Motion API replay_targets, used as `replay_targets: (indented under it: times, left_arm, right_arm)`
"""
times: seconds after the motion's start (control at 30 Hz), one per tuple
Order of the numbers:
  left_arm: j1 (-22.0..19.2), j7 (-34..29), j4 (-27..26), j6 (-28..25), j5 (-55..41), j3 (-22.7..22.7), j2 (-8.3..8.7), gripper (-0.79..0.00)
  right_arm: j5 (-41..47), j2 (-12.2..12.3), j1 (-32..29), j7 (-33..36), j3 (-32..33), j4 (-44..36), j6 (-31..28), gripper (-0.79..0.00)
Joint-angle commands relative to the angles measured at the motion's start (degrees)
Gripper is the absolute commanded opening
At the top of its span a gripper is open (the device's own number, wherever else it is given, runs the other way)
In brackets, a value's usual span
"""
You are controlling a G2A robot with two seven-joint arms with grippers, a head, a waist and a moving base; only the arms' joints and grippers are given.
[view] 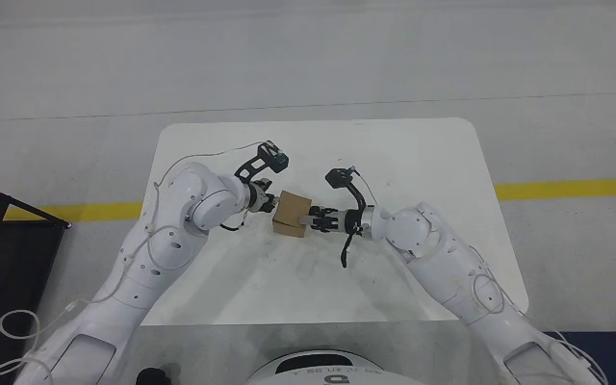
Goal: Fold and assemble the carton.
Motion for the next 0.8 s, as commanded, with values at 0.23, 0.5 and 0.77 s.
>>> replay_targets:
  times: [0.23, 0.5, 0.77]
  left_arm:
    - [0.14, 0.33, -0.15, -0.04, -0.53, 0.02, -0.03, -0.354]
    - [0.22, 0.20, 0.08, -0.31, -0.98, -0.04, 0.00, -0.345]
    - [-0.01, -0.03, 0.78, -0.38, -0.35, 0.54, -0.07, -0.360]
  right_arm:
    - [-0.24, 0.07, -0.18, 0.11, -0.05, -0.40, 0.05, -0.465]
    - [-0.58, 0.13, -0.36, 0.13, -0.11, -0.76, -0.06, -0.465]
    - [-0.76, 0.19, -0.41, 0.22, -0.13, -0.91, -0.14, -0.465]
